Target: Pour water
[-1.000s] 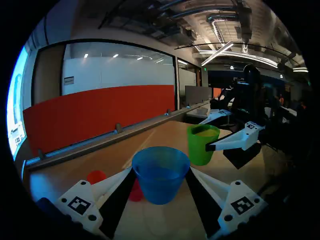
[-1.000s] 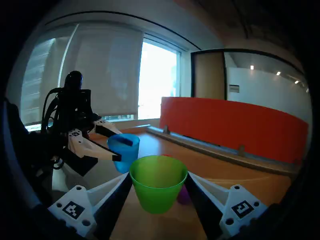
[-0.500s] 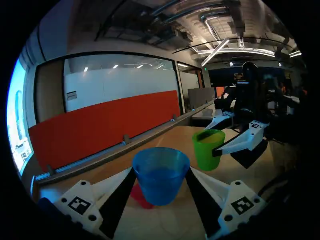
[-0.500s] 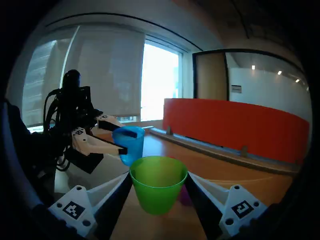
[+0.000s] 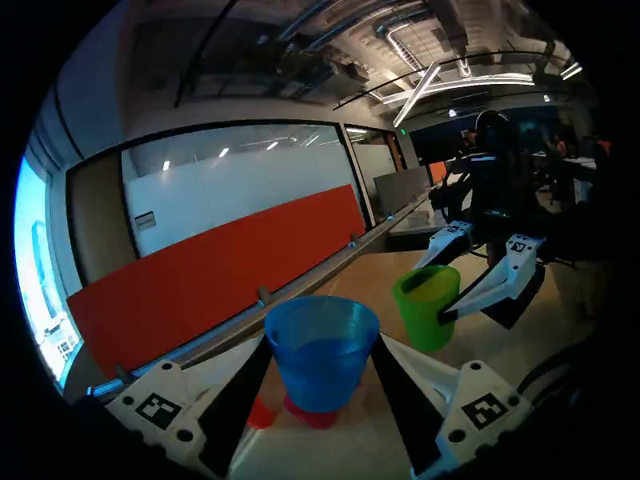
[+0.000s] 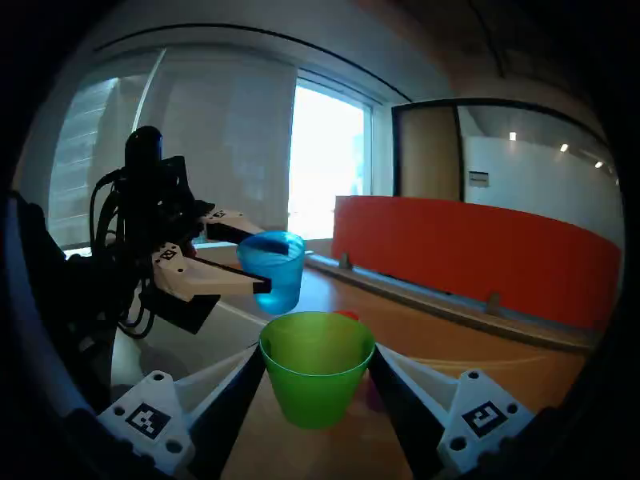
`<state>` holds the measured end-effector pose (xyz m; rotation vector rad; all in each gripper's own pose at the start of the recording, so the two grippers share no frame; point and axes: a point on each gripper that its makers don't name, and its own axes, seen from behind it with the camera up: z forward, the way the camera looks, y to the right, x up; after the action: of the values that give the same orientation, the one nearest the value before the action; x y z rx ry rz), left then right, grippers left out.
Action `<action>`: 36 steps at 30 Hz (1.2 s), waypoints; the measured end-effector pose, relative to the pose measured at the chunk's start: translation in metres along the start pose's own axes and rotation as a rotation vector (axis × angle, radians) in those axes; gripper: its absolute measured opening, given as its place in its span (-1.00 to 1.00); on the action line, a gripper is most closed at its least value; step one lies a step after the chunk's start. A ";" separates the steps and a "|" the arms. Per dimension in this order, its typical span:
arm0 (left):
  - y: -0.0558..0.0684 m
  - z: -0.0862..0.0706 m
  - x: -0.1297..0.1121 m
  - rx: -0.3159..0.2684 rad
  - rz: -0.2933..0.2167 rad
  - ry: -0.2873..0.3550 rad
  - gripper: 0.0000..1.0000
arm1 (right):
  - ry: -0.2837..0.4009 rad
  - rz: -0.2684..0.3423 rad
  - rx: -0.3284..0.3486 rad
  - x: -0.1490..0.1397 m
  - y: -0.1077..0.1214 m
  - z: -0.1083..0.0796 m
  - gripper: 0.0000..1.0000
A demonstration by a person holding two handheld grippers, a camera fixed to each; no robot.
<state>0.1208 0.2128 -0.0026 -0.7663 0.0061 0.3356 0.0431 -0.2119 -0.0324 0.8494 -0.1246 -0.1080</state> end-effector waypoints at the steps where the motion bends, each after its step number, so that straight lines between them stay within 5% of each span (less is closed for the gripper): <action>1: 0.000 0.000 0.001 0.003 0.011 0.002 0.70 | -0.001 -0.002 0.001 -0.001 0.000 0.000 0.82; 20: -0.008 0.000 0.026 0.043 0.185 0.030 0.71 | -0.015 -0.004 0.037 -0.014 -0.011 0.006 0.82; 36: -0.003 0.003 0.044 0.048 0.306 0.032 0.70 | -0.019 -0.010 0.073 -0.017 -0.023 0.013 0.82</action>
<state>0.1628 0.2258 -0.0046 -0.7237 0.1622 0.6114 0.0238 -0.2338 -0.0426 0.9222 -0.1432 -0.1212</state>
